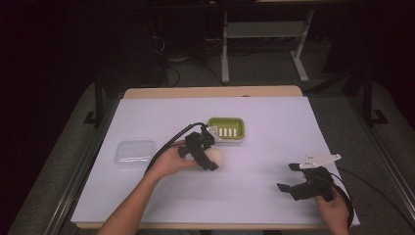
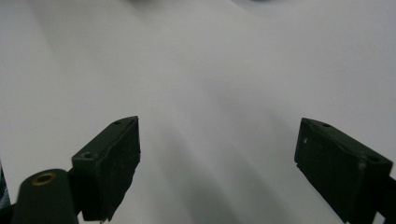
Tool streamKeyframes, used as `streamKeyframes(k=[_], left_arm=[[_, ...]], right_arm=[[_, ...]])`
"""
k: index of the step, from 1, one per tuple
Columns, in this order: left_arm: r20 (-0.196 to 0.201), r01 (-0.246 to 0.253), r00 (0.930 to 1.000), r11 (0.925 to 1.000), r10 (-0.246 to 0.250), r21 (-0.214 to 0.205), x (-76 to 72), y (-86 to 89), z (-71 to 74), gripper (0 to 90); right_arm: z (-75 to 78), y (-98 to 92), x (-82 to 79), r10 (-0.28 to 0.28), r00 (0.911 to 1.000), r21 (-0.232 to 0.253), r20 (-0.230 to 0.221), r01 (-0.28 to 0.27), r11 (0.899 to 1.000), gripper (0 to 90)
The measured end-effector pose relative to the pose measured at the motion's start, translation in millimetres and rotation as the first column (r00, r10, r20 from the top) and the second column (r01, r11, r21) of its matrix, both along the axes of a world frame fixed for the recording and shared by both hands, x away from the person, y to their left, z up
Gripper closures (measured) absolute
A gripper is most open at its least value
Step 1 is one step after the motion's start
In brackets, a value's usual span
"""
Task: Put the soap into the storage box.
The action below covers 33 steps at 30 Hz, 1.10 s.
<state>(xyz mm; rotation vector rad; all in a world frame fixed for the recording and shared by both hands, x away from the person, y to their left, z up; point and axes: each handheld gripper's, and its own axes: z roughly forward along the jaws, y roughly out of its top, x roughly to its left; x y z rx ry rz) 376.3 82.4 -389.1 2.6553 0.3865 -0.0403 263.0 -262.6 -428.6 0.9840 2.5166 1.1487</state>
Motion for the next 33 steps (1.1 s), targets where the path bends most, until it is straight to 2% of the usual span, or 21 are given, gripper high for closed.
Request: streamKeyframes(k=[3,15,20,25,27,33], left_arm=[[-0.007,-0.004,1.0000,0.9999,0.004,-0.014,4.3,-0.5,1.9,24.5],[0.006,0.000,1.0000,0.9999,0.000,-0.015,22.1,-5.7,11.9,24.5],[-0.004,-0.004,1.0000,0.9995,0.004,-0.030,30.0,-7.8,13.3,24.5],[-0.008,-0.001,1.0000,0.9996,0.001,-0.028,37.6,-11.1,15.4,24.5],[0.000,0.007,1.0000,0.9998,-0.007,-0.020,41.4,-12.9,17.9,24.5],[0.004,0.007,1.0000,0.9993,-0.007,-0.037,51.7,-17.5,27.7,24.5]], right_arm=[[-0.6,-0.1,1.4,-0.001,1.0000,0.002,0.003,0.001,1.000,13.6],[-0.3,1.2,1.8,-0.003,1.0000,-0.008,-0.002,0.003,1.000,13.6],[-0.3,1.0,2.0,-0.004,1.0000,-0.008,-0.003,0.003,1.000,13.6],[-0.2,0.8,2.7,0.003,1.0000,-0.016,0.008,-0.003,1.000,13.6],[0.1,1.5,2.5,0.003,1.0000,-0.020,0.008,-0.002,1.000,13.6],[0.2,3.6,2.4,0.010,0.9999,-0.030,0.007,-0.010,1.000,13.6]])
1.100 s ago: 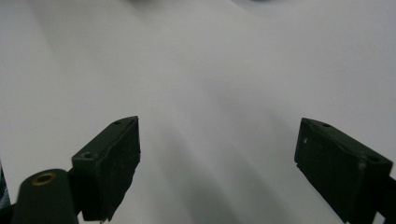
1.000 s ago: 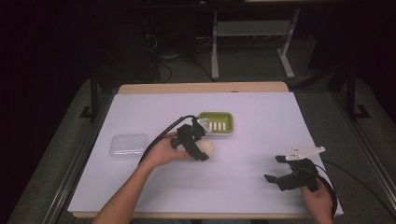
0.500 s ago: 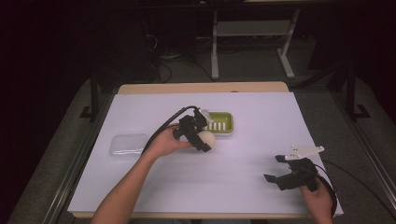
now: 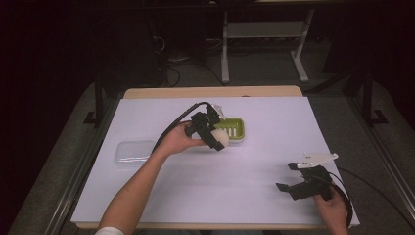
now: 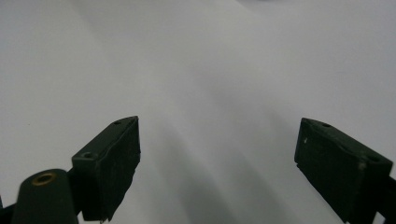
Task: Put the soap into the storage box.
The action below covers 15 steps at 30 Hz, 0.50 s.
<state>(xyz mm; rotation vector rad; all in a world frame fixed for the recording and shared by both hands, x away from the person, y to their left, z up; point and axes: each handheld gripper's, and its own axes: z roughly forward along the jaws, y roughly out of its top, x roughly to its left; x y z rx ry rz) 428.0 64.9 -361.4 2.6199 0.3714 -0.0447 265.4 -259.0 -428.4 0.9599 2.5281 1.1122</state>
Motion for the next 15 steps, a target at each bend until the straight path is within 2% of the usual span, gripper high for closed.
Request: streamKeyframes(k=[9,10,15], left_arm=[[0.012,0.011,0.9999,0.9999,-0.011,-0.001,13.7,-9.0,14.8,24.5],[-0.002,0.009,1.0000,0.9999,-0.009,-0.009,18.3,-11.2,16.7,24.5],[-0.013,0.003,0.9999,0.9999,-0.003,-0.016,27.7,-14.8,19.3,24.5]], right_arm=[[0.3,-1.0,-0.4,-0.011,0.9999,0.010,-0.005,0.011,1.000,13.6],[0.3,-1.0,-0.2,-0.010,0.9999,0.009,-0.004,0.010,1.000,13.6],[0.1,0.0,0.9,0.000,1.0000,0.010,0.001,0.000,1.000,13.6]])
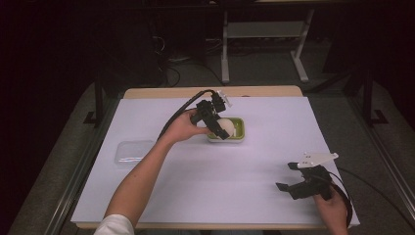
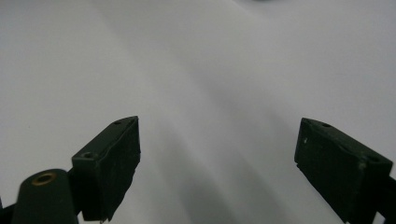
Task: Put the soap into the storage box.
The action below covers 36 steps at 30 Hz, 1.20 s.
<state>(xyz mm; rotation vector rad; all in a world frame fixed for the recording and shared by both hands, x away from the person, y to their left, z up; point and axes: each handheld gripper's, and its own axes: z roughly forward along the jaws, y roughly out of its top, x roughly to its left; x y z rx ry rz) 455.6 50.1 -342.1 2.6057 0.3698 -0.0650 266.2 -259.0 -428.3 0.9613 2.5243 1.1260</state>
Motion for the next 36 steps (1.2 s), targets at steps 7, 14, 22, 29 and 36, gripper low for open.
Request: streamKeyframes(k=[7,14,22,29,36], left_arm=[[-0.022,-0.029,0.9994,0.9992,0.028,-0.028,16.1,0.2,-3.0,24.5],[-0.061,-0.088,0.9945,0.9958,0.086,-0.027,30.8,2.1,-17.5,24.5],[-0.057,-0.128,0.9903,0.9914,0.127,-0.024,40.1,-1.3,-30.9,24.5],[-0.059,-0.141,0.9884,0.9901,0.140,0.000,45.3,-3.5,-39.9,24.5],[-0.053,-0.158,0.9859,0.9873,0.159,0.019,47.9,-5.5,-48.1,24.4]], right_arm=[[-0.1,-0.6,0.0,-0.002,1.0000,0.005,0.000,0.002,1.000,13.6],[-0.2,-0.7,0.3,0.001,1.0000,0.000,0.001,-0.001,1.000,13.6],[-0.1,-2.2,-0.2,-0.005,1.0000,0.005,0.004,0.005,1.000,13.6],[0.1,-1.8,-1.1,-0.003,1.0000,0.003,0.002,0.003,1.000,13.6],[-0.2,-3.1,-1.8,-0.008,1.0000,0.005,-0.001,0.008,1.000,13.6]])
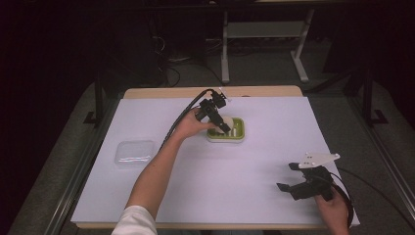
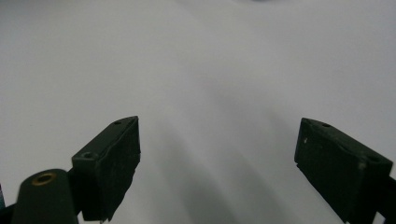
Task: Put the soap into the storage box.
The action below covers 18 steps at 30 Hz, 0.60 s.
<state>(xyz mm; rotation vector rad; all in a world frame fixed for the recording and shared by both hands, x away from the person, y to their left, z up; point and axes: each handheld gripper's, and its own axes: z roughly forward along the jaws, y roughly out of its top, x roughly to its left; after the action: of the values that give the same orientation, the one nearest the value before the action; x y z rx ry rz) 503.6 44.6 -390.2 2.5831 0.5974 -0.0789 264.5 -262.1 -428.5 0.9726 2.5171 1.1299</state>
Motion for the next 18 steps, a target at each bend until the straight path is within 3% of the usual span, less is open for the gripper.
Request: streamKeyframes(k=[18], left_arm=[[-0.007,-0.031,0.9995,0.9993,0.031,0.023,3.8,-2.1,-7.5,24.4]], right_arm=[[-0.1,0.5,-0.1,0.005,1.0000,-0.002,0.000,-0.005,1.000,13.6]])
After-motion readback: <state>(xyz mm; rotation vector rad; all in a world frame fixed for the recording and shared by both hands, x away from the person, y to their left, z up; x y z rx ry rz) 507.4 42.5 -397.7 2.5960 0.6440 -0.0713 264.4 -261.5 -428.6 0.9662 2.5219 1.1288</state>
